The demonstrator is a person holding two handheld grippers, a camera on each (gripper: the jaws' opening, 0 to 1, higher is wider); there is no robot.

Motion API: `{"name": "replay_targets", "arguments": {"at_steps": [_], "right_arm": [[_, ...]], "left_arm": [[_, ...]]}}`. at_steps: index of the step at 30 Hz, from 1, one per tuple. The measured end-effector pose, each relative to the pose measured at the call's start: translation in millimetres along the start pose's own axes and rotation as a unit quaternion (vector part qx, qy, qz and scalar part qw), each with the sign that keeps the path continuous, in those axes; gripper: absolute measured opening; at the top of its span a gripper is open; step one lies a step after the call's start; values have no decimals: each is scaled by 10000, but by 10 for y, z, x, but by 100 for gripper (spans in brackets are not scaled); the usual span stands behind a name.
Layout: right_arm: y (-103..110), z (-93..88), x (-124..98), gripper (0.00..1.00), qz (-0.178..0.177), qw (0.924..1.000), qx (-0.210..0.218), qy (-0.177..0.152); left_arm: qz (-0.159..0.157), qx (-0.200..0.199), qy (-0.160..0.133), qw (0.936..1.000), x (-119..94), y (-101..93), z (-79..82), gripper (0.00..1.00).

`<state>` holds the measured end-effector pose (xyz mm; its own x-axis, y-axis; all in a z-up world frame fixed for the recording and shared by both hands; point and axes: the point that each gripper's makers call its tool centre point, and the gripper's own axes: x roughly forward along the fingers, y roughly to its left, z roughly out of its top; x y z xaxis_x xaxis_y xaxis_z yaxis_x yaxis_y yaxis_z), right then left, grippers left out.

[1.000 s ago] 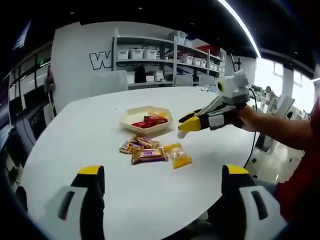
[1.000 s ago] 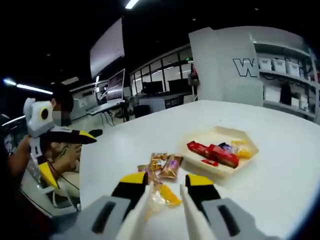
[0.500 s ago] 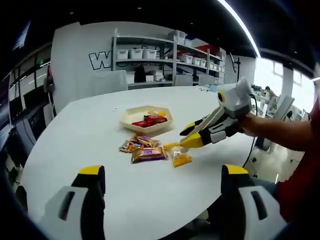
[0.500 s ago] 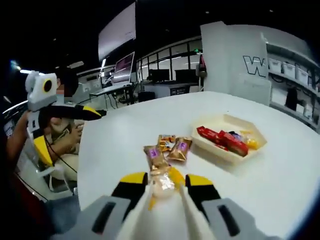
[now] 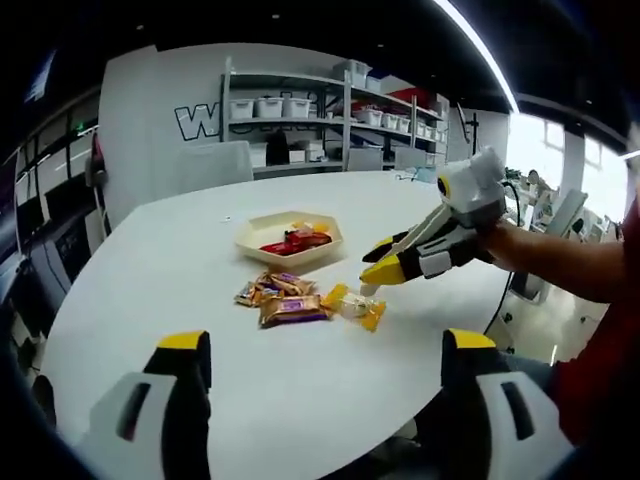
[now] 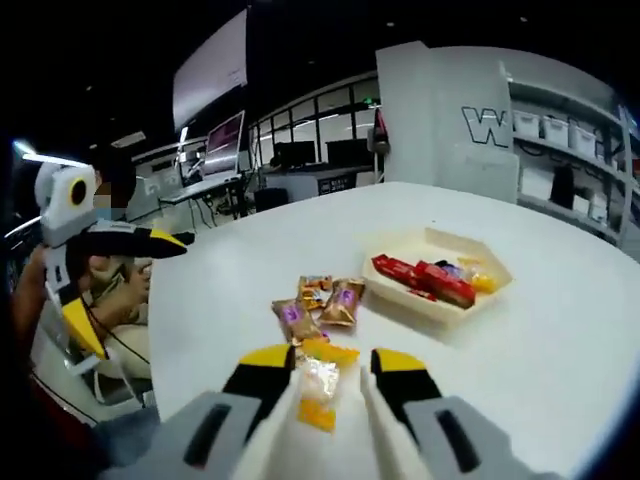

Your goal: Place the target food into the container with the food tongs after gripping and lifting it, then release it inside without dropping or visibly crushing the food.

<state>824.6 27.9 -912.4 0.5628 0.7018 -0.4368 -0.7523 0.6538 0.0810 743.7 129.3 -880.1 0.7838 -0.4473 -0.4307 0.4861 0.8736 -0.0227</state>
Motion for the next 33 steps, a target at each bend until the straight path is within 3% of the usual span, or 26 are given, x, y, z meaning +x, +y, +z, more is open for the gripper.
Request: {"name": "replay_targets", "arguments": {"at_steps": [7,11,17,22,33], "right_arm": [[73,-35,125,25,-265,9996,53,20],[83,-49,130,26,-357,9989,319,4],[17,-74,162,26,-722,9971,205,98],[12,-35,159,26,-746,9972,79,41],[15,-151,218,25,-669,9972,-126,299]], "left_arm": [[7,30,18,10000,-15,-4,-6,94],[29,18,25,10000,-26,22,-13,94],[27,25,16,10000,-27,30,-2,94],[35,31,14,10000,-32,43,0,94],[49,15,29,10000,-39,53,-18,93]]}}
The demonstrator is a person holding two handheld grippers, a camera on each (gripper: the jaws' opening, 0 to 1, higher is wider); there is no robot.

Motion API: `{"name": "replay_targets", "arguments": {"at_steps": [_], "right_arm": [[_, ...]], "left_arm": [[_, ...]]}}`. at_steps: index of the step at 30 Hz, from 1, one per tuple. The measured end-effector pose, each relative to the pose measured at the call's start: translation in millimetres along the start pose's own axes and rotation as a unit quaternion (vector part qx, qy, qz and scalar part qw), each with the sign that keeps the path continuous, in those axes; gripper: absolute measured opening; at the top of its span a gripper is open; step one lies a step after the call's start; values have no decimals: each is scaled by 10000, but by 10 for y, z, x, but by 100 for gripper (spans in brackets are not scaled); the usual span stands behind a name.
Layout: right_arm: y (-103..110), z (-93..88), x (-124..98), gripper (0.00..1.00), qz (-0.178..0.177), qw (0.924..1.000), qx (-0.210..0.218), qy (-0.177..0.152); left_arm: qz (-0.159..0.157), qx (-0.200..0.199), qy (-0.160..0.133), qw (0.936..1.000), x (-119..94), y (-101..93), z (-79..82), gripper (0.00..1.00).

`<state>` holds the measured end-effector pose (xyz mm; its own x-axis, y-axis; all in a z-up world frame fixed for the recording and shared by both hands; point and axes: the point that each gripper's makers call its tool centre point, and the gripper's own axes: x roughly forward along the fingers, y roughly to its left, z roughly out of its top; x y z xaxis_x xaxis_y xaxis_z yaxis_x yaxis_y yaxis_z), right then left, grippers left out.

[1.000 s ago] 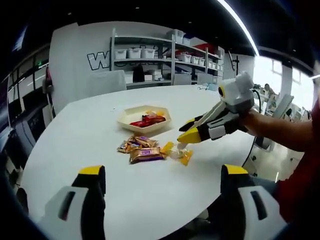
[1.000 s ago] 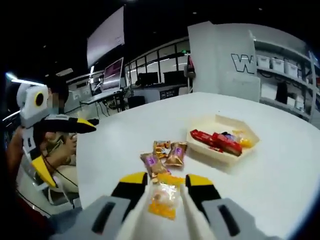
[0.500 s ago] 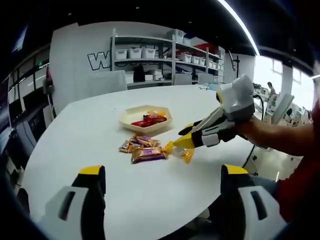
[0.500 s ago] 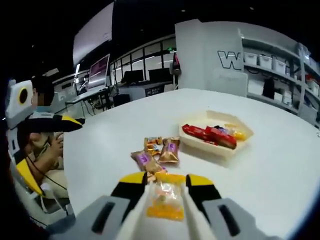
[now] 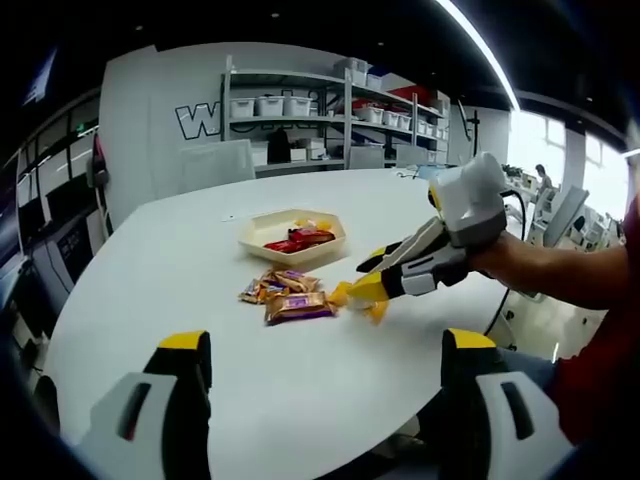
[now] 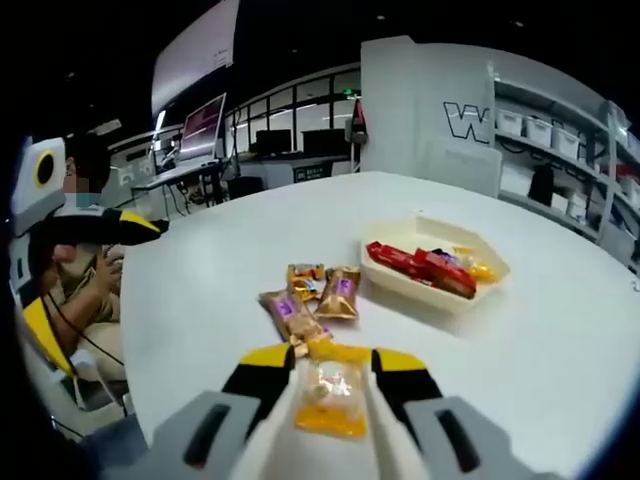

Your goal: Place the target food into the container with the food tongs after gripping and lifting it, then release it inside without dropping or visibly crushing the food.

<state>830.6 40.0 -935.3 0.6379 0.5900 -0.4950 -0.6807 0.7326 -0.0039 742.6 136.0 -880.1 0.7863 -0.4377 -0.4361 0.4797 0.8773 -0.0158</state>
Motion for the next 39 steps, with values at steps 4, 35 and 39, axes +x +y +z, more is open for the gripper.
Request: {"name": "replay_targets", "arguments": {"at_steps": [4,35,39], "right_arm": [[7,-14,12,24,33,10000,-91,0],[-147,61,-154,17,367,9866,1568,-252],[-140,88,-179,18,404,9873,1514,-261]], "left_arm": [[-2,-3,6,10000,6,3,-6,93],[25,-48,13,10000,-3,15,-25,93],[14,-68,-12,10000,15,3,-9,93]]}}
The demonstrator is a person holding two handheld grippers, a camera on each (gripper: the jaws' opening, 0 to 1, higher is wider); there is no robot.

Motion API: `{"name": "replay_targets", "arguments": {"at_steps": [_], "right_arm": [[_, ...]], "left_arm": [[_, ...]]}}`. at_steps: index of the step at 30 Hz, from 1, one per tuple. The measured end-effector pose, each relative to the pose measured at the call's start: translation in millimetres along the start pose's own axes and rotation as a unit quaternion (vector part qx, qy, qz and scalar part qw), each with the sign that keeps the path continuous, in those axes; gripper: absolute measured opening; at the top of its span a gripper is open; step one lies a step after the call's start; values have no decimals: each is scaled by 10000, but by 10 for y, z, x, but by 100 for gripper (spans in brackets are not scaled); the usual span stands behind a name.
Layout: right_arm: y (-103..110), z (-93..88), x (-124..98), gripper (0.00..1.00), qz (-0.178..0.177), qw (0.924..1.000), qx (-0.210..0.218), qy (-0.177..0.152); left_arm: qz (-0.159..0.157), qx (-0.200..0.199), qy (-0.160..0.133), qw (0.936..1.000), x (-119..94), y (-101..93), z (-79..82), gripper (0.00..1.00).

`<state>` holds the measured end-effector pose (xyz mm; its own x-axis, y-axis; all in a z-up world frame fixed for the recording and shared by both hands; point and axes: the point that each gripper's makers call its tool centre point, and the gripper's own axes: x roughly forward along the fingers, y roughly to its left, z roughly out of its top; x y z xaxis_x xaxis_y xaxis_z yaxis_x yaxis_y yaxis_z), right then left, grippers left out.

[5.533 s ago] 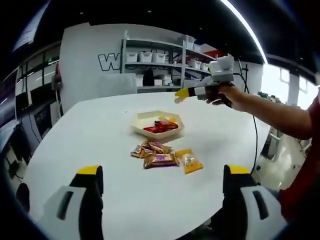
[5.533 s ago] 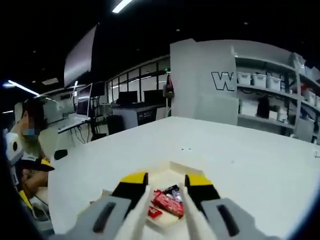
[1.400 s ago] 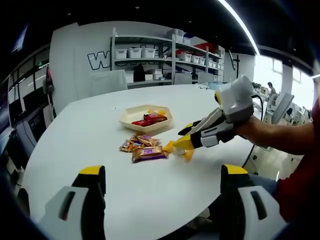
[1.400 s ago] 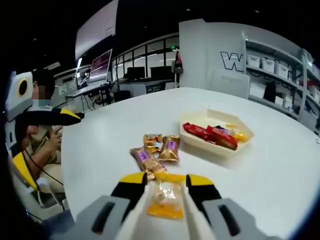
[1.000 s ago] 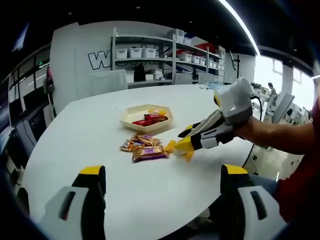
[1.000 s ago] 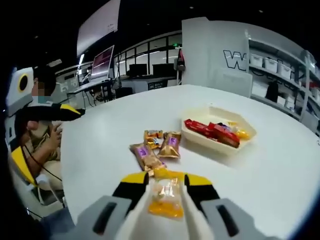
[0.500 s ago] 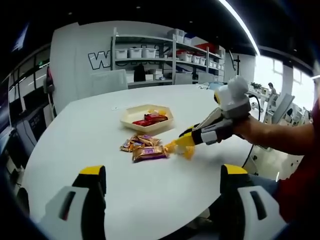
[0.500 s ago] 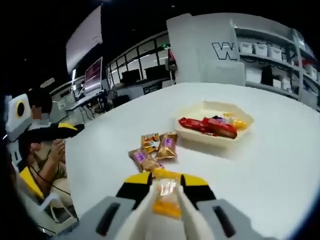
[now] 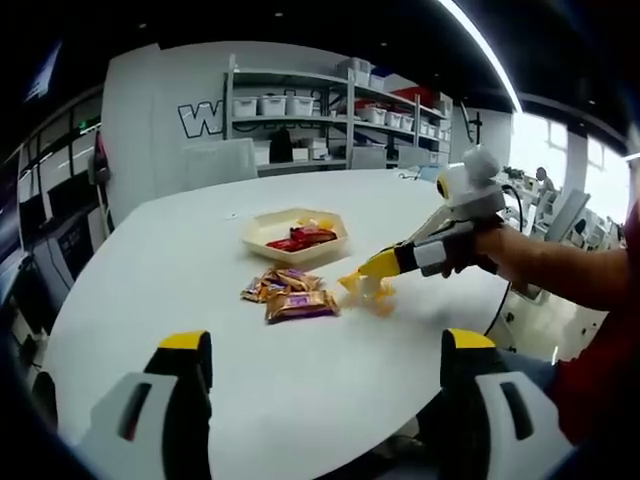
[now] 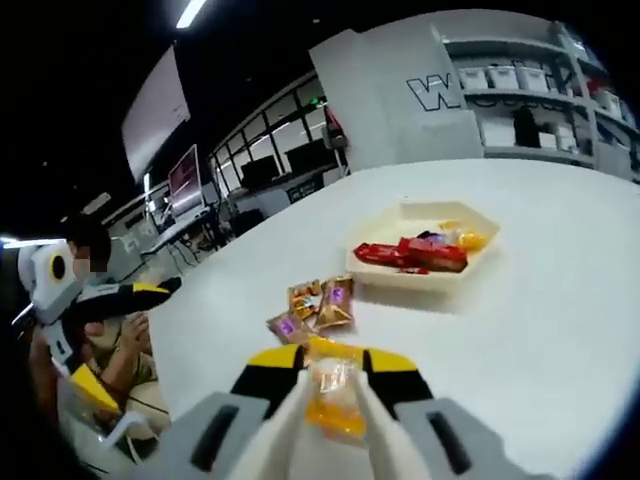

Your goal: Place the target food into the container with the food tongs after gripping and lifting it, then release it inside without dropping or visibly crushing the food.

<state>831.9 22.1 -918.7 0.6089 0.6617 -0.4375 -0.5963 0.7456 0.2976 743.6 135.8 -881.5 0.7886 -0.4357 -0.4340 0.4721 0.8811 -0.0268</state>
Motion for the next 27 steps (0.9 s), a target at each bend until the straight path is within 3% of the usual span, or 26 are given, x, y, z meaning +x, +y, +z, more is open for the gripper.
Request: {"name": "replay_targets", "arguments": {"at_steps": [18,27], "right_arm": [[-84,328,-44,18,-24,9996,-218,-204],[-145,545,-53,19,-47,9987,-361,-368]], "left_arm": [[-12,-128,-25,9999,5,20,-18,98],[156,-325,-65,9993,-10,130,-13,99]]}}
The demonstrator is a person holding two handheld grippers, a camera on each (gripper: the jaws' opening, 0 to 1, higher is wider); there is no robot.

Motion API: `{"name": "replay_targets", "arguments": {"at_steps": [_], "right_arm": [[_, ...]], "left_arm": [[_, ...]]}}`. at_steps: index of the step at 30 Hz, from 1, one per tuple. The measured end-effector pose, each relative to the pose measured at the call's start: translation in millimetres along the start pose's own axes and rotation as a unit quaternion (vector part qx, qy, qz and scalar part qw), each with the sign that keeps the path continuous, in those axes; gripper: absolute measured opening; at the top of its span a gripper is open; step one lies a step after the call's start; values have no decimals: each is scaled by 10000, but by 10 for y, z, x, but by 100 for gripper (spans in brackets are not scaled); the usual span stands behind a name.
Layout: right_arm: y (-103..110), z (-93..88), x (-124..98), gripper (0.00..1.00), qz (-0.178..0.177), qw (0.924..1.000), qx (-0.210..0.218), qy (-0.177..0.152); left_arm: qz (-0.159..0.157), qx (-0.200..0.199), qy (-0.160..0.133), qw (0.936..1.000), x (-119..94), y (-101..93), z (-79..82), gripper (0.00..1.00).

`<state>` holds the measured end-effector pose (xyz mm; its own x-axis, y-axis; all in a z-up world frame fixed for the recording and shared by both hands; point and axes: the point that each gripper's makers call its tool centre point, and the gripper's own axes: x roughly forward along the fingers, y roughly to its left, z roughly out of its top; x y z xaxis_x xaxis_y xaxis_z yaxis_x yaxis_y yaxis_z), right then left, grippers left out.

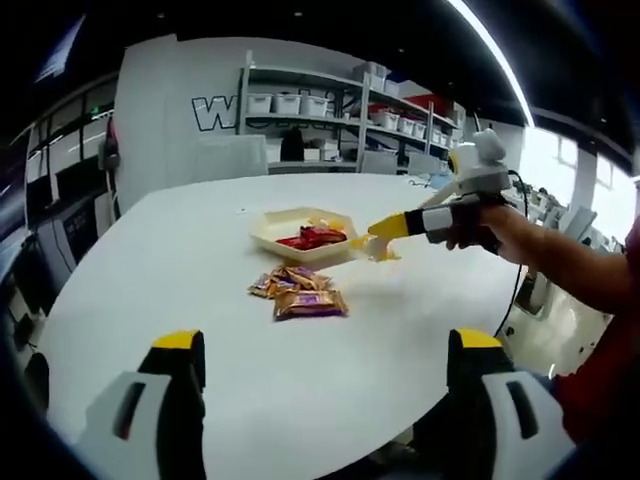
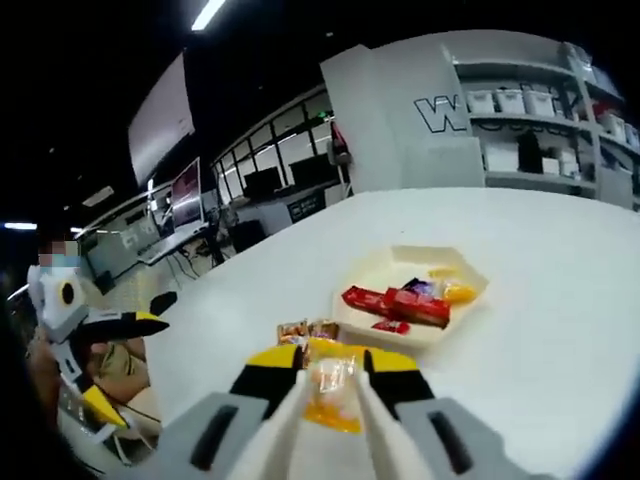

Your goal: Place the target food into the container with the food tongs after gripping and lifting it, then release it inside without dropping or visibly crushing the food.

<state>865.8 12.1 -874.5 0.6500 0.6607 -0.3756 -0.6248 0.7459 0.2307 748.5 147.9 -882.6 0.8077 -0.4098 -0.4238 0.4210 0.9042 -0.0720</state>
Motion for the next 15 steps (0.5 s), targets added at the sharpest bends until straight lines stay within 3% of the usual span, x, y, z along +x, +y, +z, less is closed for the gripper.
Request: {"name": "replay_targets", "arguments": {"at_steps": [15], "right_arm": [[-234,351,55,19,-175,9994,-197,-209]], "left_arm": [[-36,63,5,10000,23,-7,13,99]]}}
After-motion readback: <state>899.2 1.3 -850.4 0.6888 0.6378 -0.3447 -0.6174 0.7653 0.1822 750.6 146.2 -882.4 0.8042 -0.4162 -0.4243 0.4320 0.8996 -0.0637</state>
